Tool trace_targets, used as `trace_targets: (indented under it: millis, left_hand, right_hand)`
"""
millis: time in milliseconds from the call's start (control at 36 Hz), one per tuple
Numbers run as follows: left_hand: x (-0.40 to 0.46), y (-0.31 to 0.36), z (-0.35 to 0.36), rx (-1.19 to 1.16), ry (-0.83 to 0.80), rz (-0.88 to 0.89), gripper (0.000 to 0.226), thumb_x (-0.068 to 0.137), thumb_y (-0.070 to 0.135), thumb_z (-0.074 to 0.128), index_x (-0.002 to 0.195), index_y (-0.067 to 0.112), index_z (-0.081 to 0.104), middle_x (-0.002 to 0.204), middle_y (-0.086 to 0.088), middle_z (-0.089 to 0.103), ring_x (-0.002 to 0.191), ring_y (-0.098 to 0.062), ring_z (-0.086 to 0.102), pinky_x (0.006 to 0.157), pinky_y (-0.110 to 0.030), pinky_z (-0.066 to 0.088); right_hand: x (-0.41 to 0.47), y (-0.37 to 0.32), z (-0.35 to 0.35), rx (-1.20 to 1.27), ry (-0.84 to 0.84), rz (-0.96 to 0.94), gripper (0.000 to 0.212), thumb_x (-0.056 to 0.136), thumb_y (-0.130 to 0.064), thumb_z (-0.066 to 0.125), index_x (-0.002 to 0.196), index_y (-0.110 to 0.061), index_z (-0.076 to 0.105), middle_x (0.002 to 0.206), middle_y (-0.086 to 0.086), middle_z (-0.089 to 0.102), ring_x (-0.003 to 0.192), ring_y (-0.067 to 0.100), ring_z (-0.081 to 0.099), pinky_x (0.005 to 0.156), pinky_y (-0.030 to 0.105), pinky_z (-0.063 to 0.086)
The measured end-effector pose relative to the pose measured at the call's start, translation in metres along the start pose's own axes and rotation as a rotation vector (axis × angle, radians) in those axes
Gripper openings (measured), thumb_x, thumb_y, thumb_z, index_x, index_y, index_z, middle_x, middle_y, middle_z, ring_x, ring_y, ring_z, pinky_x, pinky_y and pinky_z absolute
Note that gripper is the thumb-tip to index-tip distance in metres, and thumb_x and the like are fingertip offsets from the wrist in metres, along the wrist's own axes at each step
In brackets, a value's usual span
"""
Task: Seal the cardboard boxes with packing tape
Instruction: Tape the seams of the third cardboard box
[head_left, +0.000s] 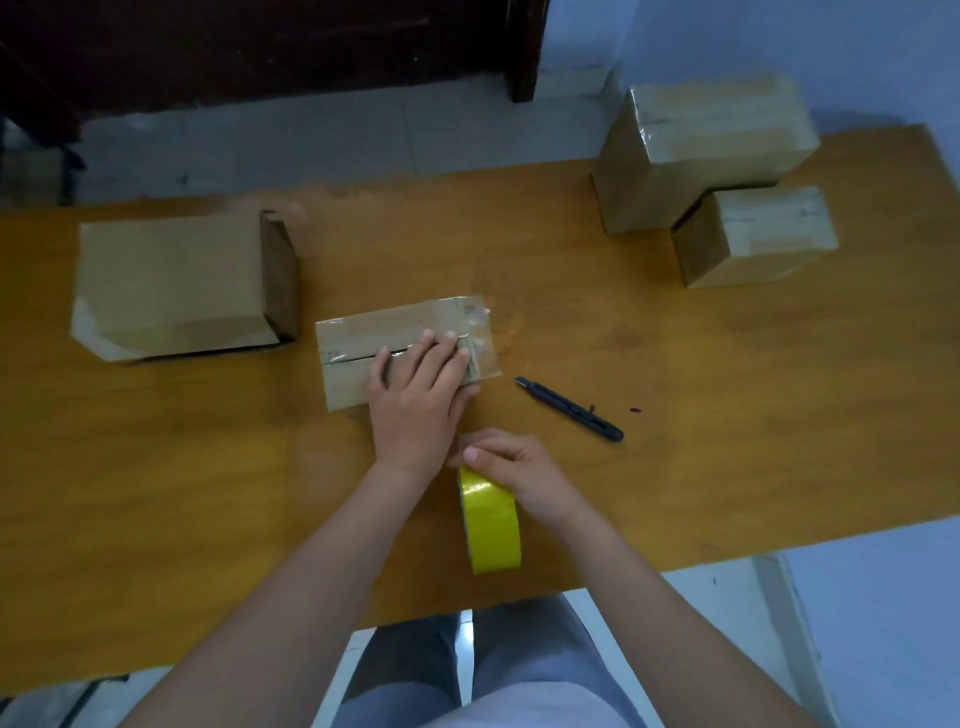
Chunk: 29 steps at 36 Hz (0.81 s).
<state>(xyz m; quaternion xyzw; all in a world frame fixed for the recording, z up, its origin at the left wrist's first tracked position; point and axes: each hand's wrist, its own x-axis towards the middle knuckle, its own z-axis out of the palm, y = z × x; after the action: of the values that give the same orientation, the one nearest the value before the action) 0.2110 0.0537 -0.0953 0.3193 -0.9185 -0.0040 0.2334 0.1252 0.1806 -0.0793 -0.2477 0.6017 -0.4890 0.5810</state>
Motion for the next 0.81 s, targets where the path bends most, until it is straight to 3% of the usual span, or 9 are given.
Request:
trace_targets:
  millis: [167,333,389,472,556,611,667,806]
  left_hand:
    - [0.001,0.003,-0.005,-0.009,-0.094,-0.041,0.032,0.085,0.038,0.060,0.108,0.017,0.068,0.121,0.000,0.066,0.120,-0.019,0.049,0.101,-0.045,0.030]
    - [0.008,0.001,-0.024,-0.272,-0.204,-0.187,0.038,0.086,0.045,0.051,0.112,0.021,0.066,0.126,0.006,0.062,0.124,-0.013,0.046,0.106,-0.038,0.022]
    - [0.011,0.001,-0.031,-0.344,-0.237,-0.226,0.040,0.086,0.045,0.049,0.116,0.024,0.065,0.128,0.008,0.060,0.127,-0.010,0.044,0.107,-0.032,0.017]
    - [0.014,-0.001,-0.038,-0.413,-0.273,-0.260,0.035,0.089,0.041,0.051,0.119,0.027,0.064,0.131,0.012,0.056,0.131,-0.006,0.038,0.109,-0.027,0.012]
    - [0.018,-0.005,-0.042,-0.454,-0.317,-0.270,0.029,0.093,0.027,0.057,0.121,0.029,0.062,0.128,0.022,0.049,0.127,0.003,0.031,0.107,-0.026,0.011]
    - [0.020,-0.007,-0.043,-0.489,-0.337,-0.286,0.028,0.094,0.022,0.057,0.120,0.029,0.063,0.127,0.025,0.046,0.125,0.006,0.029,0.107,-0.028,0.012]
    - [0.021,-0.010,-0.043,-0.514,-0.341,-0.295,0.027,0.094,0.020,0.057,0.119,0.029,0.064,0.128,0.024,0.048,0.126,0.006,0.030,0.107,-0.029,0.014]
    - [0.022,-0.009,-0.042,-0.513,-0.297,-0.282,0.027,0.091,0.022,0.055,0.115,0.028,0.066,0.126,0.023,0.051,0.125,0.004,0.035,0.105,-0.032,0.019]
  right_hand:
    - [0.002,-0.004,-0.004,-0.038,-0.046,0.010,0.017,0.093,-0.009,0.056,0.097,-0.004,0.072,0.107,0.003,0.065,0.105,0.010,0.061,0.092,0.019,0.047]
    - [-0.005,-0.007,-0.018,-0.029,-0.038,0.044,0.016,0.092,-0.014,0.057,0.092,-0.012,0.073,0.103,-0.006,0.067,0.106,-0.004,0.057,0.086,0.007,0.040]
    - [-0.007,-0.008,-0.025,-0.018,-0.004,0.049,0.016,0.092,-0.013,0.057,0.092,-0.010,0.072,0.101,-0.008,0.068,0.103,-0.006,0.057,0.086,0.011,0.041]
    - [-0.010,-0.011,-0.037,-0.045,0.016,0.170,0.016,0.092,-0.018,0.058,0.091,-0.013,0.073,0.103,-0.009,0.068,0.105,0.001,0.058,0.089,0.024,0.040]
    - [-0.008,-0.012,-0.048,-0.210,-0.092,0.407,0.019,0.093,-0.024,0.058,0.097,-0.014,0.074,0.108,-0.008,0.064,0.103,0.007,0.056,0.085,0.018,0.038]
    - [-0.006,-0.010,-0.051,-0.282,-0.174,0.486,0.019,0.092,-0.024,0.058,0.097,-0.014,0.074,0.121,-0.004,0.062,0.112,0.011,0.054,0.092,0.019,0.035]
    - [-0.001,-0.009,-0.052,-0.336,-0.185,0.485,0.020,0.093,-0.022,0.057,0.099,-0.011,0.073,0.131,-0.001,0.058,0.123,0.012,0.048,0.095,0.023,0.027]
    - [0.021,-0.016,-0.060,-0.450,-0.100,0.426,0.020,0.093,-0.017,0.059,0.101,-0.004,0.072,0.117,0.007,0.066,0.109,0.016,0.056,0.087,0.024,0.034]
